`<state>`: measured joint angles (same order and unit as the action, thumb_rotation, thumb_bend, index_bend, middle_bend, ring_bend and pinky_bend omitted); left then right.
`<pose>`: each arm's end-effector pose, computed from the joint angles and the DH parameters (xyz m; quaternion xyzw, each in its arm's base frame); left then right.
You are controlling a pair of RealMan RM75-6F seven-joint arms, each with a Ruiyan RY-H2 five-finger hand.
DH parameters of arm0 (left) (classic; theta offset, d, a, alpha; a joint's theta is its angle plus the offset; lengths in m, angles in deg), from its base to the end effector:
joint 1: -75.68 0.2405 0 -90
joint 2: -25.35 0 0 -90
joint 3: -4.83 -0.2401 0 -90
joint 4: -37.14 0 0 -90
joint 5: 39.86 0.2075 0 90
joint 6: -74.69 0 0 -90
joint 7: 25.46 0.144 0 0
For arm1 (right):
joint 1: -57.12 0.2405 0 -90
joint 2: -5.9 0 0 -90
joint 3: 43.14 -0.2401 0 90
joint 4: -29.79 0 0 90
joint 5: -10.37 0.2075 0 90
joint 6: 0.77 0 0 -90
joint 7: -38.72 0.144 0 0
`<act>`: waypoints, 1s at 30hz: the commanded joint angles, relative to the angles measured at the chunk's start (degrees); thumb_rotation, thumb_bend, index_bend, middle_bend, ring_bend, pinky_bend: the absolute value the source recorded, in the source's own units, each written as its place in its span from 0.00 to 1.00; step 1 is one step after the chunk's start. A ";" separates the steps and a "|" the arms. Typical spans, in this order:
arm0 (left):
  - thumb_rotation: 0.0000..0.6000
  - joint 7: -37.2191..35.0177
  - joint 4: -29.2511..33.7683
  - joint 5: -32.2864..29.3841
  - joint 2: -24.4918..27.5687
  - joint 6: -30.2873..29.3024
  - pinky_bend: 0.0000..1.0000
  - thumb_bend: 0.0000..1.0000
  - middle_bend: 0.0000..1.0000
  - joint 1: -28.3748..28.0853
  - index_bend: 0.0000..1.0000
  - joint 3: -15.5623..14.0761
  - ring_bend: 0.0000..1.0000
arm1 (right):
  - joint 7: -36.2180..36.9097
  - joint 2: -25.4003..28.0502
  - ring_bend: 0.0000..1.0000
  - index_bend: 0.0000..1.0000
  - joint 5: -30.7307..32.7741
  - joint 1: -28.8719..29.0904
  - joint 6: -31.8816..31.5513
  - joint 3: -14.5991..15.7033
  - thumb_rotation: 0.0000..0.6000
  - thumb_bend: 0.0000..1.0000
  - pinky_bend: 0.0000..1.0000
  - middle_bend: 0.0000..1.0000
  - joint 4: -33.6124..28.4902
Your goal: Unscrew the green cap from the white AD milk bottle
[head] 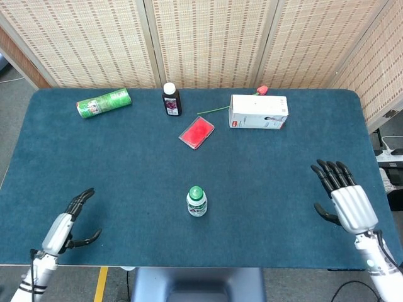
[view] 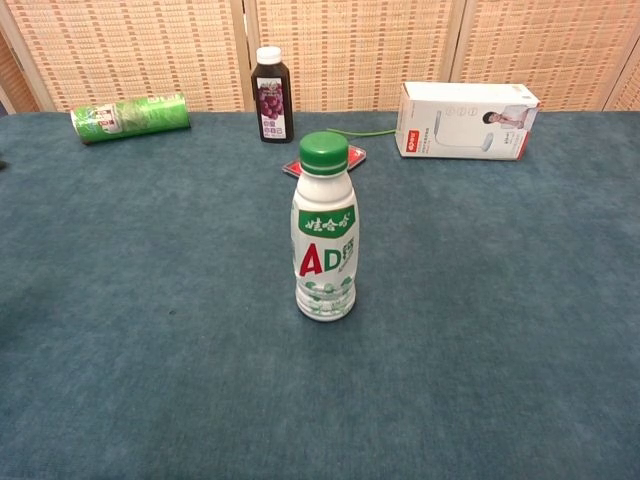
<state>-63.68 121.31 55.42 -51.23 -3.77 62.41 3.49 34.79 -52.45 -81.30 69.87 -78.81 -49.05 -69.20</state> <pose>-0.2610 0.2002 0.0657 -0.5347 -0.5783 -0.5406 0.2955 -0.2406 -0.2227 0.1593 0.6760 -0.3175 0.4085 0.5247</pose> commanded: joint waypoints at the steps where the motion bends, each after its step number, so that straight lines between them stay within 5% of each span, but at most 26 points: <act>1: 1.00 -11.25 1.14 -3.18 -5.92 11.07 0.00 0.31 0.00 -8.07 0.00 1.97 0.00 | 2.02 3.42 0.00 0.00 1.08 3.49 3.60 -2.23 1.00 0.18 0.00 0.00 -3.21; 15: 1.00 -9.98 -5.51 -7.85 -18.26 14.20 0.00 0.30 0.00 -12.91 0.00 5.99 0.00 | 2.76 8.54 0.00 0.00 2.18 7.55 7.48 -3.84 1.00 0.17 0.00 0.00 -9.28; 30: 1.00 -7.94 -7.15 -10.99 -24.94 18.94 0.00 0.30 0.00 -18.59 0.00 9.27 0.00 | 3.51 9.86 0.00 0.00 8.40 11.65 13.82 -5.00 1.00 0.17 0.00 0.00 -8.88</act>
<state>-72.10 114.41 45.18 -75.41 14.80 44.32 12.08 38.46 -42.46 -73.27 81.20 -65.39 -53.97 -78.17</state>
